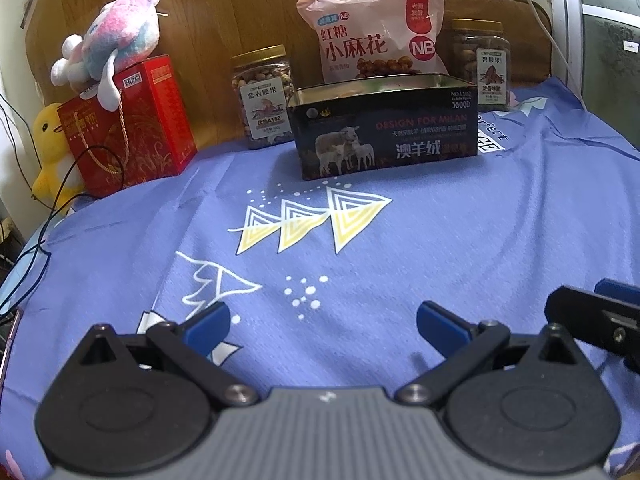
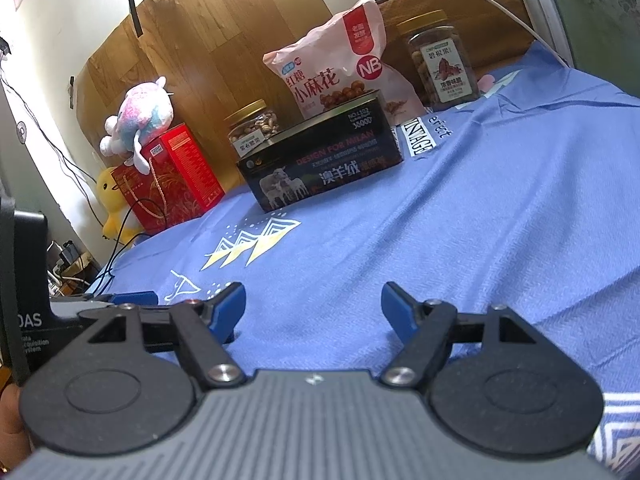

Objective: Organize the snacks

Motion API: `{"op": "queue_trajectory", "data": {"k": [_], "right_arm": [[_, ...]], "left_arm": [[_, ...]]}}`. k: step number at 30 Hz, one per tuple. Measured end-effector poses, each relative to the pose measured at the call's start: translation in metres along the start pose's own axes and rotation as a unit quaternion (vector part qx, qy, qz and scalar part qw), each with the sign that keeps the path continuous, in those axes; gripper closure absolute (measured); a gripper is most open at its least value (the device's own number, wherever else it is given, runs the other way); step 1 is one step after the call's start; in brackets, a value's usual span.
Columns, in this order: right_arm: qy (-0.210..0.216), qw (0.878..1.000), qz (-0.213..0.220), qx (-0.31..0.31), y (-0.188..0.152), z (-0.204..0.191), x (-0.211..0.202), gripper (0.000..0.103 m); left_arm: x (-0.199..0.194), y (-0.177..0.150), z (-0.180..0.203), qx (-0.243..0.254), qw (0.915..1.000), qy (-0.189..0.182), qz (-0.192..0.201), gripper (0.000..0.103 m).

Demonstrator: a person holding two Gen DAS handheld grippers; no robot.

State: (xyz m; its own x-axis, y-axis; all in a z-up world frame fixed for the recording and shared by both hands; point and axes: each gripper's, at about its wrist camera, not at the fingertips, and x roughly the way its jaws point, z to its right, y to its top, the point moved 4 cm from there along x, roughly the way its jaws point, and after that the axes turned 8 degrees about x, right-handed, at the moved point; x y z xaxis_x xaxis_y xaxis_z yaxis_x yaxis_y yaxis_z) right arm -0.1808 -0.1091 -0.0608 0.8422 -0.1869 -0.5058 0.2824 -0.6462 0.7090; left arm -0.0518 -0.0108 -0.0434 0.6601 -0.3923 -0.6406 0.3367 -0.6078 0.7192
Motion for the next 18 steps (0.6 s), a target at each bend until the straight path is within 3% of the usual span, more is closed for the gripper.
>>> {"op": "queue_trajectory", "data": {"k": [18], "right_arm": [[-0.001, 1.000, 0.000, 0.004, 0.0003, 0.0017, 0.0005, 0.026]], "left_arm": [[-0.0012, -0.0022, 0.0032, 0.000, 1.0000, -0.008, -0.005, 0.000]]}}
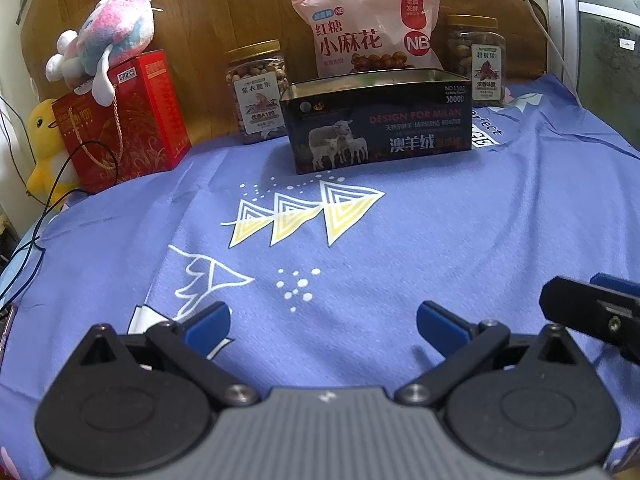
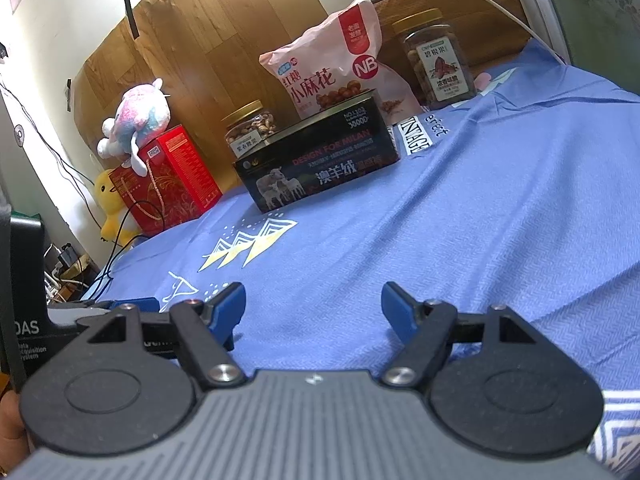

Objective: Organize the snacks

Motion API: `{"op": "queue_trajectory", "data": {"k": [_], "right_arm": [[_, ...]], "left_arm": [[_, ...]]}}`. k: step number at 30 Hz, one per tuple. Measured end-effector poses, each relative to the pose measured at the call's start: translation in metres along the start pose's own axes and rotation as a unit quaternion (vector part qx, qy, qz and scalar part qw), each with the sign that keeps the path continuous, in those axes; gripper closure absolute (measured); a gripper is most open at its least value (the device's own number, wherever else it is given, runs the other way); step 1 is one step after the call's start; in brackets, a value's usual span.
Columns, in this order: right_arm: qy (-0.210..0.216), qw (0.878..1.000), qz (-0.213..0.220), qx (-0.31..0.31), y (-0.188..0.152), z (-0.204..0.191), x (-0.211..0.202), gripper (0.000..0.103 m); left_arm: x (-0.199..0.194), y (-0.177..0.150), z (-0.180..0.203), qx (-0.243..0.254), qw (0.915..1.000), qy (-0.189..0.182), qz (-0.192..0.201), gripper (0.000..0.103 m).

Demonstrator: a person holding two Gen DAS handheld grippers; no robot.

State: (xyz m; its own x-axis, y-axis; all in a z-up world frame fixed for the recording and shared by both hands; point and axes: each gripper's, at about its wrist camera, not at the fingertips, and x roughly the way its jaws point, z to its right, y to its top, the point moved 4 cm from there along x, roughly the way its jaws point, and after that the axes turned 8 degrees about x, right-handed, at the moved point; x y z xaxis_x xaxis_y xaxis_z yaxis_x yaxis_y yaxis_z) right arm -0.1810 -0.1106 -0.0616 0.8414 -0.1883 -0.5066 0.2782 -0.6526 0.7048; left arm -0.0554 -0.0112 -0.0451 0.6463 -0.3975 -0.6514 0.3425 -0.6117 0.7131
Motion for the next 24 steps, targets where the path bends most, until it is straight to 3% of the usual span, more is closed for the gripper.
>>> {"op": "queue_trajectory", "data": {"k": [24], "right_arm": [[-0.002, 1.000, -0.001, 0.005, -0.0033, 0.0021, 0.0018, 0.026]], "left_arm": [[0.0021, -0.0008, 0.0016, 0.007, 0.9999, 0.005, -0.007, 0.000]]}}
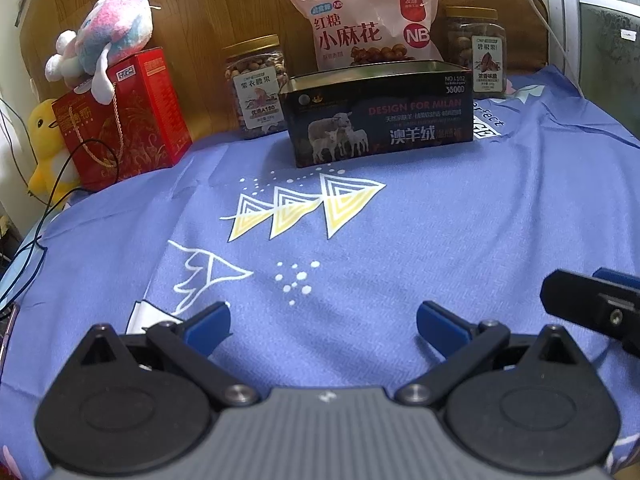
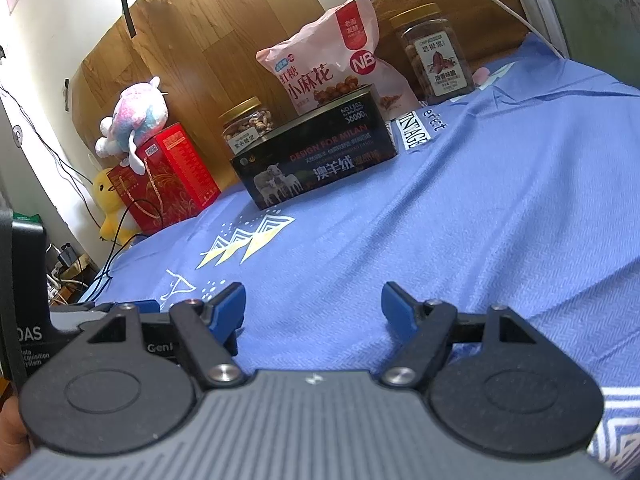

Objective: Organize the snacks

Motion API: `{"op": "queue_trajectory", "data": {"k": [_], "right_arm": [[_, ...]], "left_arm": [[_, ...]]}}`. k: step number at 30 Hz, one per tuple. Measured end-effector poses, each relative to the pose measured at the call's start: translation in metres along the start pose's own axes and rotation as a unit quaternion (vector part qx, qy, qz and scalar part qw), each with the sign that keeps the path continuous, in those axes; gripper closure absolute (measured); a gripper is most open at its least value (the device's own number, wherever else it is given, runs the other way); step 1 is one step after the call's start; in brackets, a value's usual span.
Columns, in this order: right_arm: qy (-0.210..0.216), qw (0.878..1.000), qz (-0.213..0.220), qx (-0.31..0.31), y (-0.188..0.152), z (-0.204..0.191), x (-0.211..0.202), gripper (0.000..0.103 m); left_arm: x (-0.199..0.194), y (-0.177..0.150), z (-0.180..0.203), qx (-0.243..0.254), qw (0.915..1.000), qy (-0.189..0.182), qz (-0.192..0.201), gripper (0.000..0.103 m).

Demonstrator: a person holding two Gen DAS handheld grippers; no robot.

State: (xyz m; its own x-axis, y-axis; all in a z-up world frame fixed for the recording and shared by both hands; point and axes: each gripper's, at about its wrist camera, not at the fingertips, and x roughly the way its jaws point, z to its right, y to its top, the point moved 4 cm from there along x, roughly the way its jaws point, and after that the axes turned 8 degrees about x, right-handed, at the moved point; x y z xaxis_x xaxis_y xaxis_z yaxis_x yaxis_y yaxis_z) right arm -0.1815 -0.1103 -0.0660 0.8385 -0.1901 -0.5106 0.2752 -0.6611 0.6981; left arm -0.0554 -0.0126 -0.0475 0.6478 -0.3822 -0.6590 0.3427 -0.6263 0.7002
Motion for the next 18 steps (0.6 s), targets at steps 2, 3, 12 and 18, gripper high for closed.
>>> {"op": "queue_trajectory", "data": {"k": [2, 3, 12, 18], "right_arm": [[0.000, 1.000, 0.000, 0.000, 0.0003, 0.0001, 0.0001, 0.026], [0.000, 1.000, 0.000, 0.000, -0.0001, 0.0001, 0.0001, 0.026], [-0.002, 1.000, 0.003, 0.004, 0.0001, 0.0010, -0.0008, 0.026], [-0.003, 1.000, 0.003, 0.004, 0.0003, 0.0010, -0.0009, 0.026]], "left_arm": [[0.0001, 0.0000, -0.0002, 0.000, 1.0000, 0.001, 0.000, 0.000], [0.0001, 0.0001, -0.0002, 0.000, 1.0000, 0.001, 0.000, 0.000], [-0.0018, 0.0013, -0.0076, -0.009, 0.9996, 0.026, 0.010, 0.000], [-0.0015, 0.0015, -0.0089, -0.009, 0.9994, 0.033, 0.010, 0.000]]}}
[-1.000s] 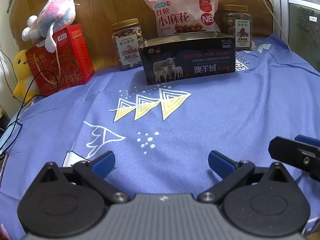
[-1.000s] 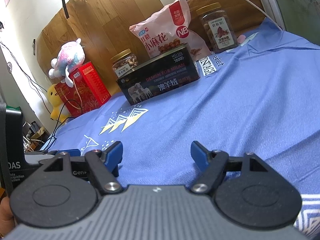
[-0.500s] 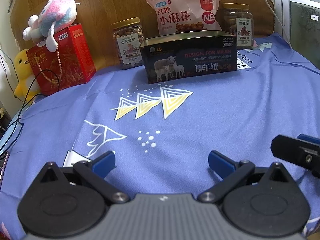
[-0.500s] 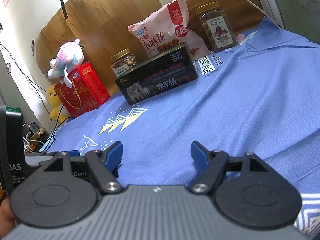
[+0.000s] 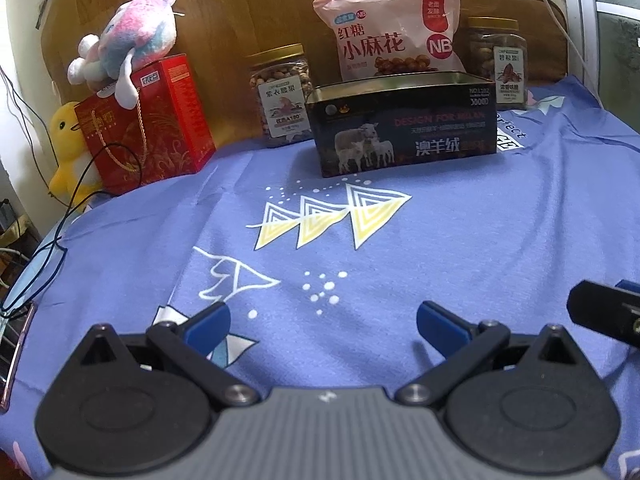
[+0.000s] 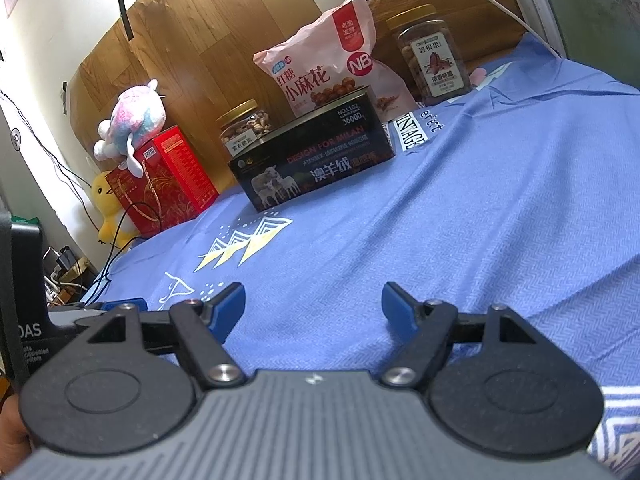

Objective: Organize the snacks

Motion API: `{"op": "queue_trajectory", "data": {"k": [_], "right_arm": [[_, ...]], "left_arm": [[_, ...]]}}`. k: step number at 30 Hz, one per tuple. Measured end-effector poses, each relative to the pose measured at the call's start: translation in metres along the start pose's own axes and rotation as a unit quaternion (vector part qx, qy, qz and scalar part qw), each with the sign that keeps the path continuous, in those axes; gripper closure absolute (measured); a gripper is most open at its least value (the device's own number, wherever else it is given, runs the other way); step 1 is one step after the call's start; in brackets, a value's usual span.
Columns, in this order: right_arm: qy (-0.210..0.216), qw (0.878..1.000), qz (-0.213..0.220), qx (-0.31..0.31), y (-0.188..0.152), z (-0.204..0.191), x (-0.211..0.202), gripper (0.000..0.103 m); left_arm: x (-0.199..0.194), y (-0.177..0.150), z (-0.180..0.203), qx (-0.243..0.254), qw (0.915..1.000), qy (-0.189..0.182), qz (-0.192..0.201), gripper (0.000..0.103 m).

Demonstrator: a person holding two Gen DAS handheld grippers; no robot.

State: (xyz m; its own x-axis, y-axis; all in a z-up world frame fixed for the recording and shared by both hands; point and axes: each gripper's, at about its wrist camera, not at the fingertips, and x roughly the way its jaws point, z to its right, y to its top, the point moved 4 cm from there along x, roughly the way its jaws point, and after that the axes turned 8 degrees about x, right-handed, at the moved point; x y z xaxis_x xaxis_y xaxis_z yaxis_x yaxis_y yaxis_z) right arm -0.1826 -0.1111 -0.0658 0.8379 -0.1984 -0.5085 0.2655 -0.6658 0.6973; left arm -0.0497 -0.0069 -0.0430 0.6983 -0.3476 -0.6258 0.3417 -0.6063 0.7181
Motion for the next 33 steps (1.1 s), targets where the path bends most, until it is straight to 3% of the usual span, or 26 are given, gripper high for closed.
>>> {"op": "queue_trajectory", "data": {"k": [9, 14, 33], "right_arm": [[-0.005, 1.000, 0.013, -0.007, 0.000, -0.003, -0.003, 0.025], [-0.009, 0.999, 0.034, -0.024, 0.002, -0.008, -0.008, 0.025], [-0.011, 0.998, 0.054, -0.035, 0.005, -0.011, -0.012, 0.025]], "left_arm": [[-0.009, 0.002, -0.001, -0.004, 0.9999, -0.002, 0.014, 0.000], [-0.022, 0.008, -0.001, 0.002, 0.9992, 0.015, 0.037, 0.000], [-0.028, 0.009, 0.003, 0.005, 0.9992, -0.021, 0.035, 0.000]]}}
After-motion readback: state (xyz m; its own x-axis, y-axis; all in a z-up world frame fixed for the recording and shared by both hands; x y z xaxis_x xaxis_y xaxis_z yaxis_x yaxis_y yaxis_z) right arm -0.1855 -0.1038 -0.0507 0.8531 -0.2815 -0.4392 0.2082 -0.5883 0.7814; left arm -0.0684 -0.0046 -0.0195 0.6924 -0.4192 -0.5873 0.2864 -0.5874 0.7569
